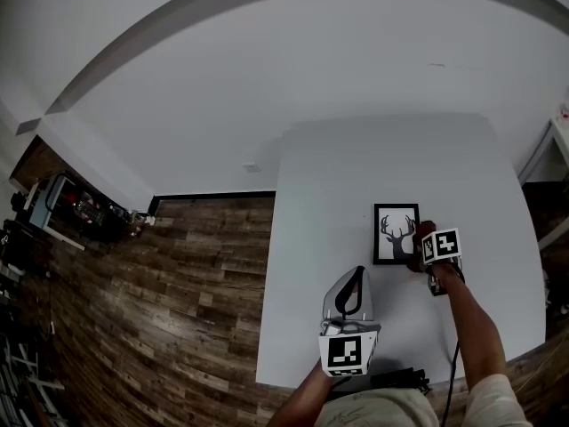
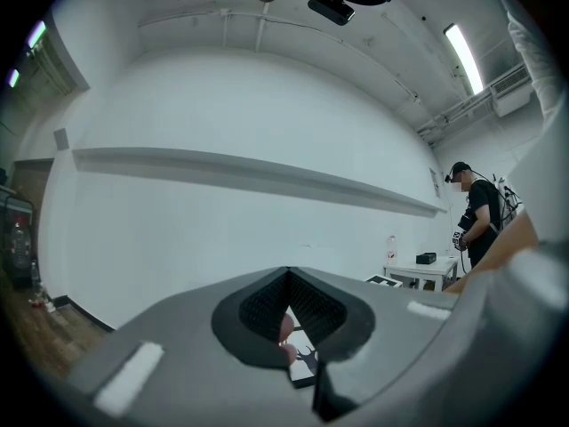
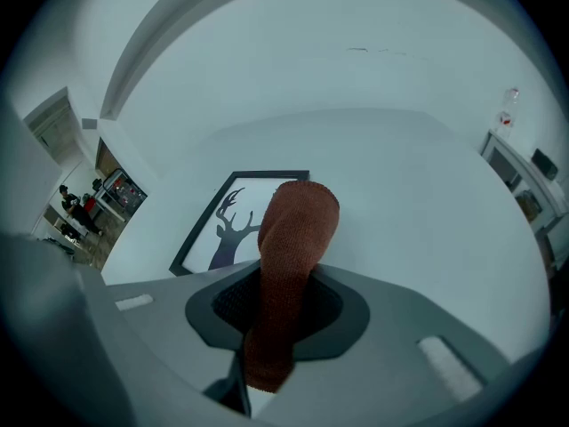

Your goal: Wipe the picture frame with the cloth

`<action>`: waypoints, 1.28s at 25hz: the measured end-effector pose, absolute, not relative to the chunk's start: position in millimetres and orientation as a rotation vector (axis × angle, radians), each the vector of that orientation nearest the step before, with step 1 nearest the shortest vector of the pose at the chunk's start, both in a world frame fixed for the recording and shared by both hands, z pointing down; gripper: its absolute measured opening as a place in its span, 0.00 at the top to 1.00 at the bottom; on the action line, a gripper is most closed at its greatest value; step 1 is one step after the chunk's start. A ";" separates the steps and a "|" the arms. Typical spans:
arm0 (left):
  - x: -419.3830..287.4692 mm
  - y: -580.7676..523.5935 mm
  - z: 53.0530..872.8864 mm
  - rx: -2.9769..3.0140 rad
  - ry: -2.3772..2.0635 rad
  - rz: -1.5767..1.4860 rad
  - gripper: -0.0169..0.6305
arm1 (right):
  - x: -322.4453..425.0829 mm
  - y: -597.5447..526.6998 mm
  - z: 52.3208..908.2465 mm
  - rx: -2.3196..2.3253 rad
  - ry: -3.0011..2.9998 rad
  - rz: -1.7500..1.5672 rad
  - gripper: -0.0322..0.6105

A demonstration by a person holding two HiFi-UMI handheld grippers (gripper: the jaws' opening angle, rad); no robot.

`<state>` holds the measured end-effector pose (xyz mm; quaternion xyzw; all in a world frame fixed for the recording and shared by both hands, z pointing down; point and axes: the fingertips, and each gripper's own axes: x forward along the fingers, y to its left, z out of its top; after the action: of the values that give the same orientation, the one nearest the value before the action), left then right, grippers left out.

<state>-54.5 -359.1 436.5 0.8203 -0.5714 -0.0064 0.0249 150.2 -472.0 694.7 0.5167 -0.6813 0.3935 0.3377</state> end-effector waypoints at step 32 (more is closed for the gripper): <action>-39.3 -373.0 421.9 2.535 -1.734 -0.094 0.97 | 102.6 -406.6 480.5 1.622 -2.453 0.219 0.78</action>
<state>-39.3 -373.0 421.9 0.8245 -0.5640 -0.0305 0.0347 102.6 -406.6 480.5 0.5474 -0.8280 0.0738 0.0962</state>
